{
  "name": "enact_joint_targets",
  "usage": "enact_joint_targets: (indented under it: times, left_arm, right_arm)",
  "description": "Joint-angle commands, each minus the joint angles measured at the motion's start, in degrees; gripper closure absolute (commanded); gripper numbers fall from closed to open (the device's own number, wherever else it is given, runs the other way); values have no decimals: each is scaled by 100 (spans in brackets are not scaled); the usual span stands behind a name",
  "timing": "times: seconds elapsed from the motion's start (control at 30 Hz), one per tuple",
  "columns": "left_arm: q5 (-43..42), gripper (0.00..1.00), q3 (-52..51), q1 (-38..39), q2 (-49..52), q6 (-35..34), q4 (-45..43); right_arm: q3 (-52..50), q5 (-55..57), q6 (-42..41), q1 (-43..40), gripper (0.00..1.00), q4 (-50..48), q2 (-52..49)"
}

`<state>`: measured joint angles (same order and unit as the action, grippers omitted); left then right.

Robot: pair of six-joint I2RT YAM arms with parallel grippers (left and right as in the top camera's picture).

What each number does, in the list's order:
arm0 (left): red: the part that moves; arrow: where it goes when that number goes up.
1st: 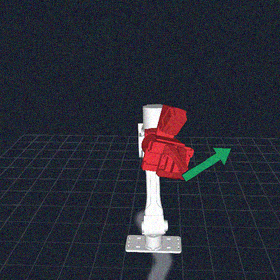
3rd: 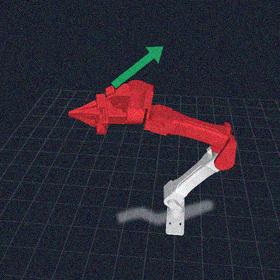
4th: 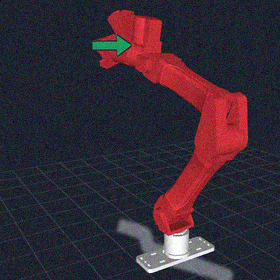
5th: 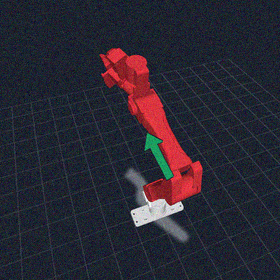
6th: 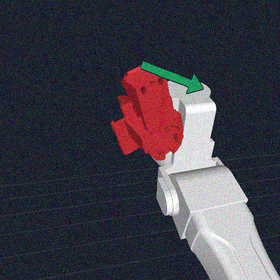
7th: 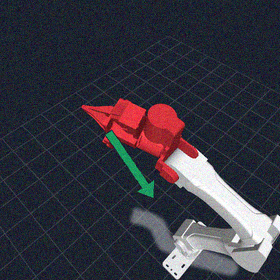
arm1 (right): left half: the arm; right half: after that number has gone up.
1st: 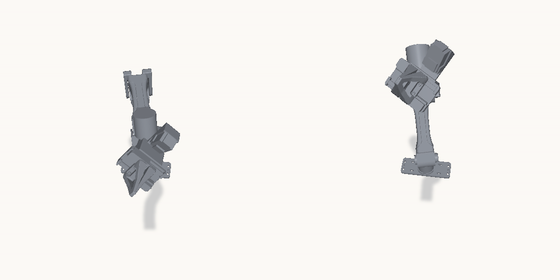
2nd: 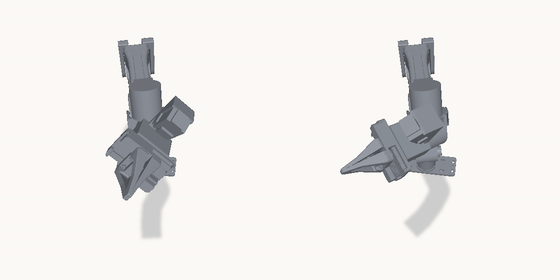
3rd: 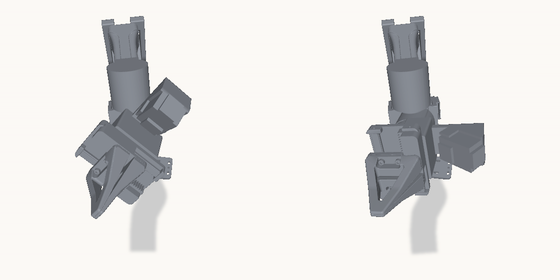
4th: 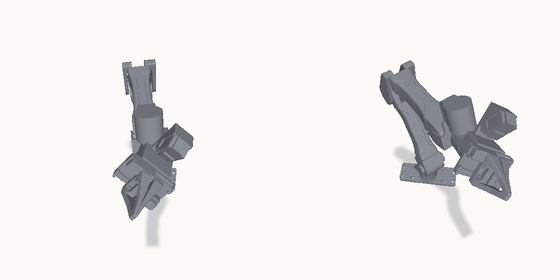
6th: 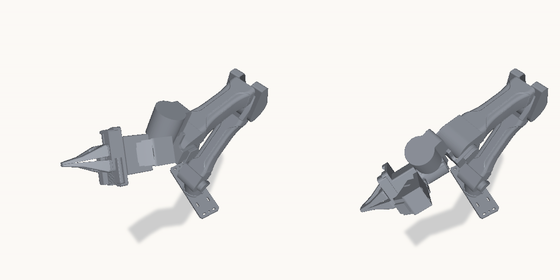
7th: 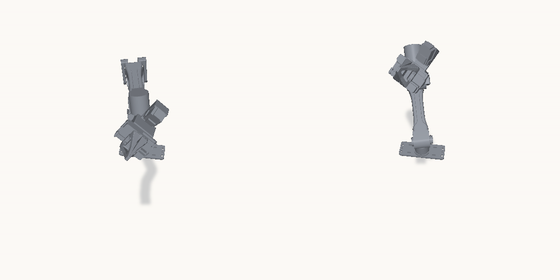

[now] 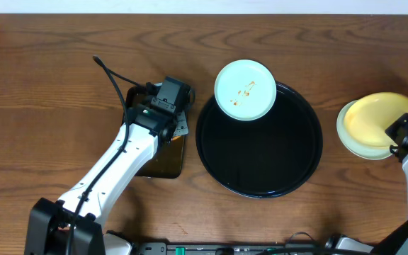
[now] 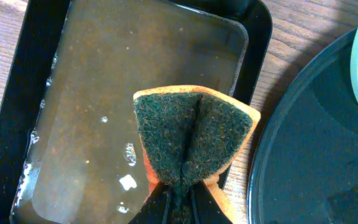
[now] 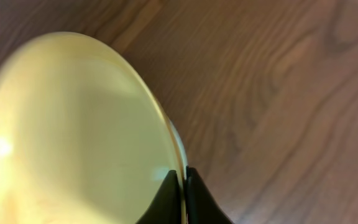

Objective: Clean dirty plates on tray and stack at the side
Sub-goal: 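Move right gripper to the pale green plate and grasp its rim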

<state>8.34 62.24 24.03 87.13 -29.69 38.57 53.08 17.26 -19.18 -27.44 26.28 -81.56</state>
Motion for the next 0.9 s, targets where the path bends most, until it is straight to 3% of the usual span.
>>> enact_joint_targets:
  times: [0.0,0.07,0.37,0.63,0.87]
  left_arm:
    - [116,92,-20,-24,20,94,0]
    - [116,92,-20,-24,20,94,2]
    - [116,92,-20,-24,20,94,2]
    - [116,92,-20,-24,20,94,0]
    - [116,92,-20,-24,20,94,0]
  right_arm:
    - [81,-365,-72,-48,75,-83,-76]
    - [81,-765,-68,-48,63,-140,-70]
    - [116,-3746,555,503,59,-273,-52]
    - [866,-3814,1484,1827,47,566,-66]
    - [1862,-3587,1519,2739,42,1113,-605]
